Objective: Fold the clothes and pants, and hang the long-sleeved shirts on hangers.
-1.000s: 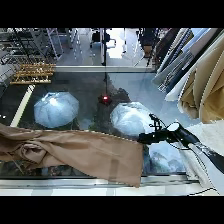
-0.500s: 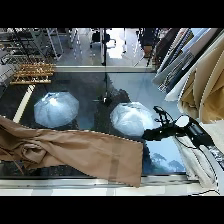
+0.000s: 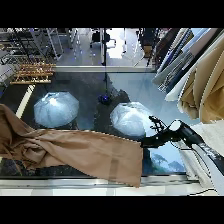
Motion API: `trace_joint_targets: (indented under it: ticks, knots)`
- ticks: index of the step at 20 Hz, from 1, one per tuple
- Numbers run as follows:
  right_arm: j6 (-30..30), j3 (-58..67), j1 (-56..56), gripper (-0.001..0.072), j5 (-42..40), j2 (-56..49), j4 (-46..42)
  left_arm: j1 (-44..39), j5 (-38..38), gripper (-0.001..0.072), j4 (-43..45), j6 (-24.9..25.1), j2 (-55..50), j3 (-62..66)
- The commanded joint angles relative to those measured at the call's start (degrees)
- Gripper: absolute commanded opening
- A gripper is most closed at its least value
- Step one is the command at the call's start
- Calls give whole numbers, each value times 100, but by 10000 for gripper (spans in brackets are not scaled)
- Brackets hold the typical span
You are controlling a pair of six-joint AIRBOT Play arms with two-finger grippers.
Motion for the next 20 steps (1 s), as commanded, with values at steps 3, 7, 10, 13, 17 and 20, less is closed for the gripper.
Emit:
trace_joint_targets:
  ticks: [3, 7, 10, 13, 17, 20]
  knots:
    - [-210, -13, 7, 222, -870, -369, 544, -732, -284, 17, -7, 673, 7, 0]
    - [-216, -11, 4, 41, -905, -479, 518, -702, -404, 18, -4, 669, 7, 0]
    - [-365, 133, 0, 203, -267, -310, 282, -608, -520, 18, -4, 669, 7, 0]
    - [-76, 289, -9, 365, 164, -9, -321, -577, -518, 18, -4, 649, 7, 0]
    - [52, 262, 7, 406, 55, -33, -439, -581, -516, 18, -7, 649, 0, 0]
    - [-98, 262, 13, 405, -232, -295, 122, -581, -516, 18, -7, 649, 0, 0]
